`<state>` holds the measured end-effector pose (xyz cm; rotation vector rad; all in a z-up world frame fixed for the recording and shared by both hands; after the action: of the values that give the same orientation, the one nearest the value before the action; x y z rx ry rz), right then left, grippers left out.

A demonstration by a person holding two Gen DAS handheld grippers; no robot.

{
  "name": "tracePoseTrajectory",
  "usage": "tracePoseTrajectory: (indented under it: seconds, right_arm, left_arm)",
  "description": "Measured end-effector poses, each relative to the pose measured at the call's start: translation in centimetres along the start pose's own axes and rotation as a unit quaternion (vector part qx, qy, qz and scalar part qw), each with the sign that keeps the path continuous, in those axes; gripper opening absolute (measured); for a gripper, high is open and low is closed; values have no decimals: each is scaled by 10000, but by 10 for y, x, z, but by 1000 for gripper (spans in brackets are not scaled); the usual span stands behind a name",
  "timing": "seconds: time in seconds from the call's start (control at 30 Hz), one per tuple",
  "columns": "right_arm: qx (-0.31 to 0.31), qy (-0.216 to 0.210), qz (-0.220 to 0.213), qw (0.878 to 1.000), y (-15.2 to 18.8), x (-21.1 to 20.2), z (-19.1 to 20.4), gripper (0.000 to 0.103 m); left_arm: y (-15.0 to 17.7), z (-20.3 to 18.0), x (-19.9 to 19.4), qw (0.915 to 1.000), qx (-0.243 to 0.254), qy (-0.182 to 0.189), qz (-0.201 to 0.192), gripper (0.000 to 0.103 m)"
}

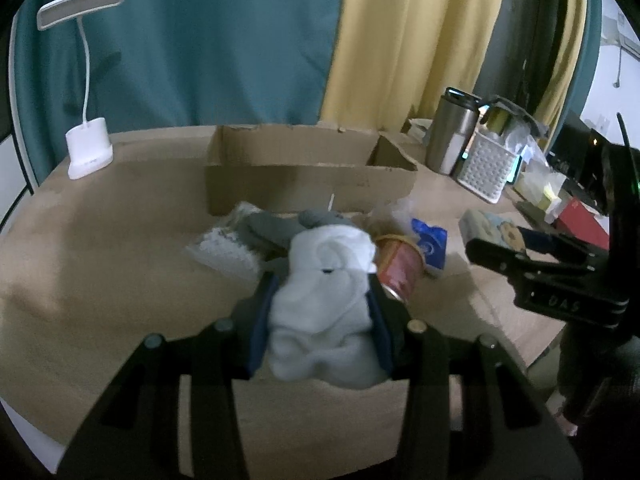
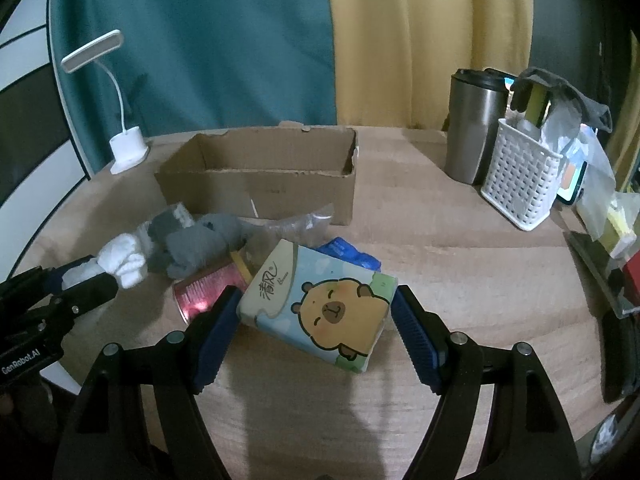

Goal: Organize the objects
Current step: 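Lift the white sock with the left gripper while the right lifts the tissue box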

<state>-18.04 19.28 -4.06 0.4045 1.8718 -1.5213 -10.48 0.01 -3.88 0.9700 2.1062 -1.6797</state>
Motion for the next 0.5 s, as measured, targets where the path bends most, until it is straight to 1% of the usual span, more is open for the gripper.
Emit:
tracePoseTrajectory:
  seconds: [0.5]
  right_arm:
    - [91, -34, -108, 9999, -25, 3, -3, 79]
  left_arm:
    - [-28, 3, 4, 10000, 82, -7, -36, 44]
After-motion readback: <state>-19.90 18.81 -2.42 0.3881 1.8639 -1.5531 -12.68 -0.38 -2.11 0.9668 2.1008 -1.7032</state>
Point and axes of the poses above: each gripper's, at about its wrist camera, not at the fingertips, and x roughly the way its jaws point, z to its left, y to its underside, the point moved 7 cm from there along x, roughly the way its jaws point, and after that the axes turned 12 degrees about y, right-handed, at the moved point
